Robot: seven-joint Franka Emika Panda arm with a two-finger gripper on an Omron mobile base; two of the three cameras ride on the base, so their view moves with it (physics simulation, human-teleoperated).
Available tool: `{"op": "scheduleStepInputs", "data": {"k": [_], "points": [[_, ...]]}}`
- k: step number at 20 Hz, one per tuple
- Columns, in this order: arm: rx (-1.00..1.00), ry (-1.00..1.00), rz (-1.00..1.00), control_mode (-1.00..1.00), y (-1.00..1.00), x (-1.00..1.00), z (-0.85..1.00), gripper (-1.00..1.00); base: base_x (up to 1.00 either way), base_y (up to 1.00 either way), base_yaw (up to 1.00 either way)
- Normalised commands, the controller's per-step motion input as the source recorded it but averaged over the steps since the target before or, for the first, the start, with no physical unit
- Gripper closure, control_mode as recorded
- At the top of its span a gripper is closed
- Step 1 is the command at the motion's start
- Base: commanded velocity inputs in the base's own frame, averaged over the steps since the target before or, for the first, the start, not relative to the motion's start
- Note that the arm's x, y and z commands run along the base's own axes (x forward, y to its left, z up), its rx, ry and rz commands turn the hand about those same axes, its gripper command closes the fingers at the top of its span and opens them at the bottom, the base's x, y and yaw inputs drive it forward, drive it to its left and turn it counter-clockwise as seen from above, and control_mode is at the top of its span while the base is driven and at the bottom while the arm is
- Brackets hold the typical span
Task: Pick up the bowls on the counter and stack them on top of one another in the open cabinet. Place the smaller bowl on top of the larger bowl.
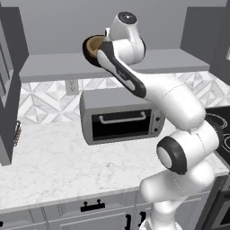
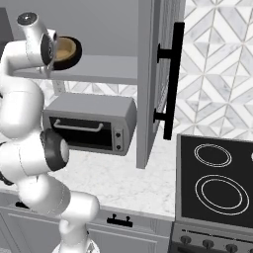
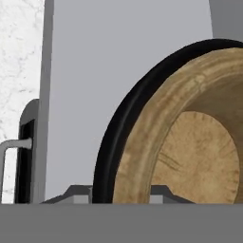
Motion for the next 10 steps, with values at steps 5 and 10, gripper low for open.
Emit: {"op": "scheduleStepInputs", "data": {"k": [5, 10], "points": [[-0.11, 0.00, 0.00, -1.00, -0.14, 0.84, -0.32, 1.00, 0.00, 0.00, 0.00], [-0.07, 0.00, 0.00, -1.00, -0.09, 0.52, -0.22, -1.00, 0.00, 0.00, 0.00]]}}
